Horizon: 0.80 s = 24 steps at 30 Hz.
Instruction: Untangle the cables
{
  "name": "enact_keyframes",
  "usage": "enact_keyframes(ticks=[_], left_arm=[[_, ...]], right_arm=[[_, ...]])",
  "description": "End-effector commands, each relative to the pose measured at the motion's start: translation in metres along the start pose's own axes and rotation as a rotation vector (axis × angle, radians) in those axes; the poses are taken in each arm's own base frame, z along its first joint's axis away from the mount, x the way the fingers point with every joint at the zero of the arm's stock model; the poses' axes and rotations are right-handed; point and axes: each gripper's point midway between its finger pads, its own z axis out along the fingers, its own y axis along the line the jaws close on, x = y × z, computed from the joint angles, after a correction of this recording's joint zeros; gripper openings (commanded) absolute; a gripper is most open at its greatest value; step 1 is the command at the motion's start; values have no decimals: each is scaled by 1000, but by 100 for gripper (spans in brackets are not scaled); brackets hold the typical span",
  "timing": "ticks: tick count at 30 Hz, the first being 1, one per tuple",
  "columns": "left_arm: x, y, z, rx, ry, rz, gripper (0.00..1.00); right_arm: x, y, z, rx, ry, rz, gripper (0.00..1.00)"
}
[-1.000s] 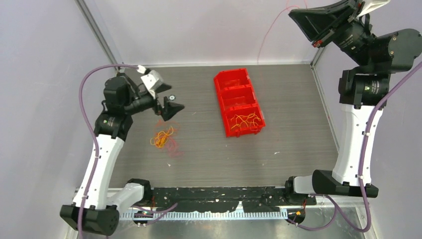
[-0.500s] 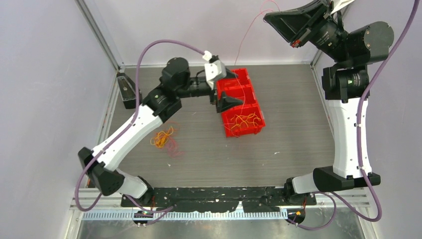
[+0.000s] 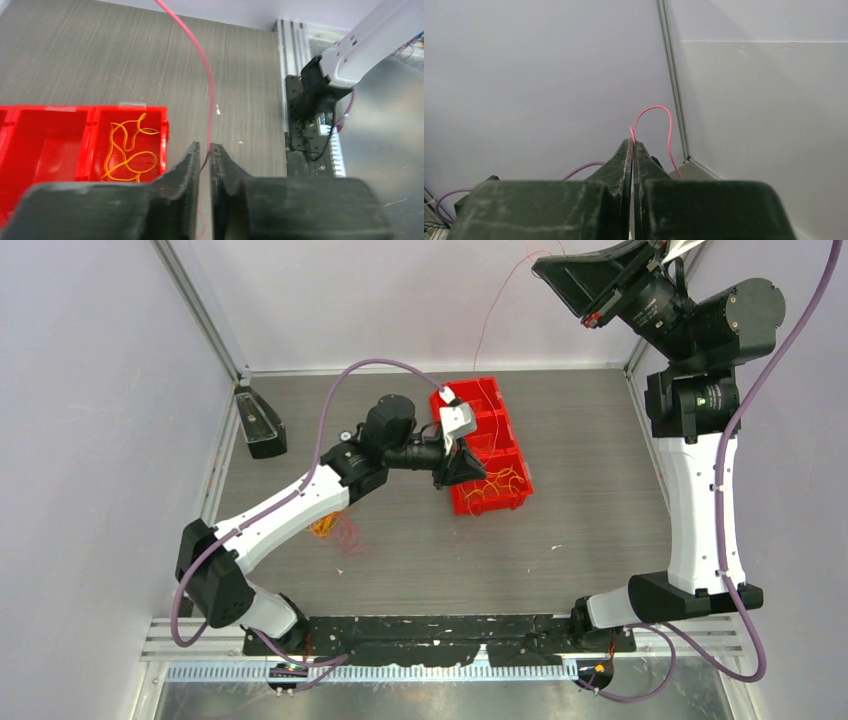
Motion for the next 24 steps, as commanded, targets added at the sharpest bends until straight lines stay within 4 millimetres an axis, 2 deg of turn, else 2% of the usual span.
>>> enact_keyframes(ticks=[1, 5, 6, 7, 8, 9, 10, 11, 12, 13, 15, 16, 17, 18, 19, 21, 24], left_arm=[[-50, -23, -21, 28, -130, 50, 0], [-71, -36, -32, 58, -173, 51, 0], [-77, -39, -36, 60, -185, 55, 0], [-85, -43, -42, 64, -203, 64, 0], [-93, -46, -49, 64, -223, 73, 0], [-102, -49, -57, 63, -244, 83, 0], [-113, -51, -65, 57, -265, 89, 0], [-129, -54, -74, 52, -294, 98, 0], [-140, -54, -81, 43, -312, 95, 0], [-152, -53, -87, 32, -333, 93, 0], [-175, -46, -101, -23, -386, 96, 0], [-188, -40, -108, -60, -413, 107, 0], [-199, -36, -114, -90, -438, 117, 0], [-212, -30, -119, -122, -458, 128, 0], [-219, -24, -122, -150, -456, 134, 0], [-228, -16, -126, -188, -457, 156, 0], [-229, -9, -127, -213, -448, 148, 0]], right_arm=[[-12, -8, -12, 61, -34, -90, 5], [12, -51, -31, 160, 27, -63, 5], [23, -70, -42, 214, 59, -48, 5], [29, -81, -48, 240, 80, -84, 6], [46, -100, -61, 295, 124, -58, 6], [55, -109, -69, 315, 158, -105, 5], [80, -127, -82, 363, 213, -62, 6], [96, -133, -93, 380, 264, -81, 6], [128, -145, -106, 396, 325, -34, 6], [145, -145, -116, 390, 372, -49, 5], [214, -148, -145, 384, 508, 29, 6], [240, -144, -152, 355, 568, 16, 5], [268, -132, -163, 338, 630, 49, 5], [281, -130, -171, 317, 665, 19, 6], [308, -115, -180, 286, 720, 57, 6], [335, -100, -193, 246, 776, 78, 5], [347, -85, -197, 203, 798, 90, 5]])
